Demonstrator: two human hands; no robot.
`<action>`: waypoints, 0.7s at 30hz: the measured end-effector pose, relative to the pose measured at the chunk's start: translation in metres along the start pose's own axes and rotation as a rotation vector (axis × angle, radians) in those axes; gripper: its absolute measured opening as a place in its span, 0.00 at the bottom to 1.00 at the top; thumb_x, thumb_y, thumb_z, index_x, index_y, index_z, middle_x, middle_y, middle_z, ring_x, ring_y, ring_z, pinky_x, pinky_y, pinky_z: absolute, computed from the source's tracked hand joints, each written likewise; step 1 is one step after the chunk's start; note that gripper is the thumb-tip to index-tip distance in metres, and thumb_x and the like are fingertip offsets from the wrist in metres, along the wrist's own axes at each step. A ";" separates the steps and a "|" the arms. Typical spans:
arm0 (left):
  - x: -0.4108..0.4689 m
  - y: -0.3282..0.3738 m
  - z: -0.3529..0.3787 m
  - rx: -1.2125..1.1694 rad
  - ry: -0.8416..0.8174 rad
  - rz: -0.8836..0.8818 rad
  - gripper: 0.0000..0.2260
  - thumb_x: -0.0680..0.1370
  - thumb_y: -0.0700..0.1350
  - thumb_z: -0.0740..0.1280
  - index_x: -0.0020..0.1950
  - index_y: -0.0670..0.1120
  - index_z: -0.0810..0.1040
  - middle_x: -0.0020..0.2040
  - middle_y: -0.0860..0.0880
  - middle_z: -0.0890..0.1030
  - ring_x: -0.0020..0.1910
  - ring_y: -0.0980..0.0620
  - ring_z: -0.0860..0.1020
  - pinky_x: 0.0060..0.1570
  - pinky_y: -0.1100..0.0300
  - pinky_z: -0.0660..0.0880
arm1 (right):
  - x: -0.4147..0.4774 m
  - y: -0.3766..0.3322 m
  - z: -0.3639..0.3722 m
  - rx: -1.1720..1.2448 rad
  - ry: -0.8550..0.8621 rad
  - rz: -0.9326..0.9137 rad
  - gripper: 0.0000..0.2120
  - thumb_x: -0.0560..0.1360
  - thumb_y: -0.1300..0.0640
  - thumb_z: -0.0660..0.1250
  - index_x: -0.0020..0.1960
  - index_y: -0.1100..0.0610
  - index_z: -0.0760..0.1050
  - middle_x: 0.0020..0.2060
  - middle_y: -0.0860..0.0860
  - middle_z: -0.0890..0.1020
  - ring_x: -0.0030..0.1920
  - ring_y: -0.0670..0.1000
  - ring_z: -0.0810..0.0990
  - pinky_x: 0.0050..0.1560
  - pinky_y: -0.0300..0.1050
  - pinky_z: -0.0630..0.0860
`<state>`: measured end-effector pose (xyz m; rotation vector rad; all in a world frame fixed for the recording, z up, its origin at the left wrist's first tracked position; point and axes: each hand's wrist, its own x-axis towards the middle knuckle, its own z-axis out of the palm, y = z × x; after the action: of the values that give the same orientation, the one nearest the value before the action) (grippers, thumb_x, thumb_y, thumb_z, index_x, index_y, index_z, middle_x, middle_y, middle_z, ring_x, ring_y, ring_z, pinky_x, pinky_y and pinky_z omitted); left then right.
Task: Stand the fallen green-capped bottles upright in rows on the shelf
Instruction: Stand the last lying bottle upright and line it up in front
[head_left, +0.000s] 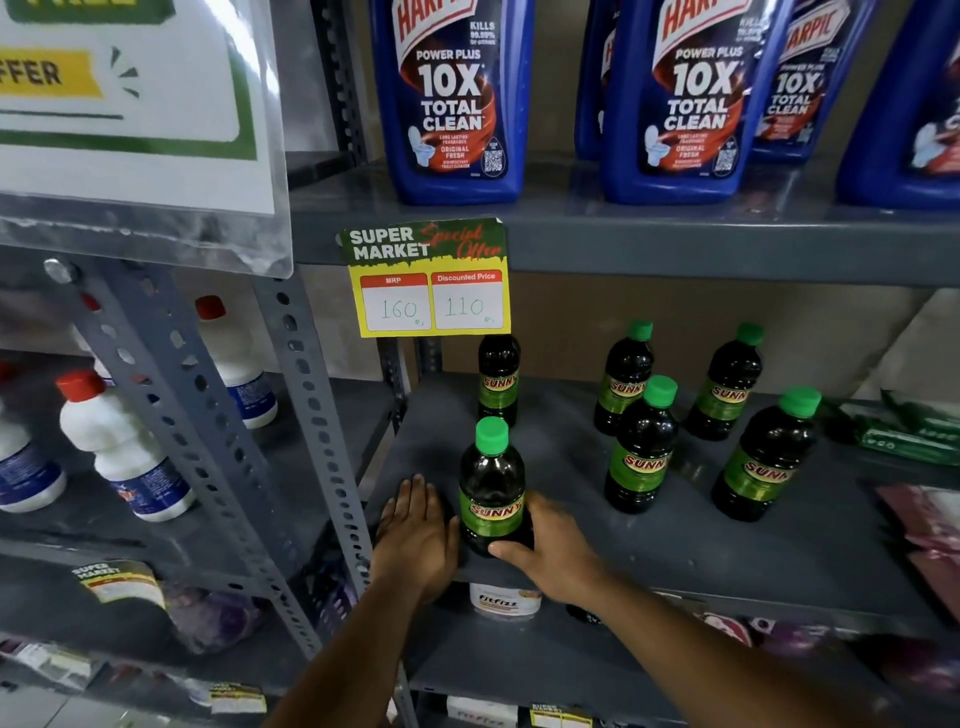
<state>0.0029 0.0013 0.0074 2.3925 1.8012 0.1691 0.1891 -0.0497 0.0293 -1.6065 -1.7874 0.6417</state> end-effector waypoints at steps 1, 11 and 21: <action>0.000 0.000 0.000 -0.002 0.005 0.001 0.38 0.71 0.60 0.31 0.76 0.40 0.47 0.78 0.41 0.47 0.76 0.46 0.44 0.74 0.50 0.44 | -0.001 0.000 0.001 0.006 -0.009 0.004 0.27 0.70 0.49 0.74 0.65 0.55 0.71 0.60 0.51 0.79 0.61 0.50 0.76 0.59 0.44 0.72; -0.004 0.000 -0.002 0.007 0.005 -0.006 0.32 0.77 0.58 0.38 0.76 0.40 0.48 0.78 0.41 0.48 0.76 0.45 0.44 0.74 0.51 0.44 | -0.033 0.005 -0.001 0.219 0.209 -0.024 0.40 0.66 0.43 0.73 0.72 0.48 0.59 0.65 0.47 0.69 0.66 0.43 0.70 0.66 0.40 0.66; -0.001 0.000 0.002 0.016 0.001 -0.005 0.31 0.77 0.56 0.39 0.76 0.40 0.48 0.78 0.41 0.48 0.76 0.45 0.45 0.74 0.51 0.44 | -0.019 0.070 -0.091 0.164 0.604 0.270 0.54 0.63 0.56 0.81 0.77 0.59 0.50 0.73 0.59 0.64 0.73 0.57 0.64 0.72 0.56 0.63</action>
<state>0.0028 0.0008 0.0052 2.3989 1.8149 0.1563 0.3042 -0.0644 0.0377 -1.7088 -1.0674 0.3508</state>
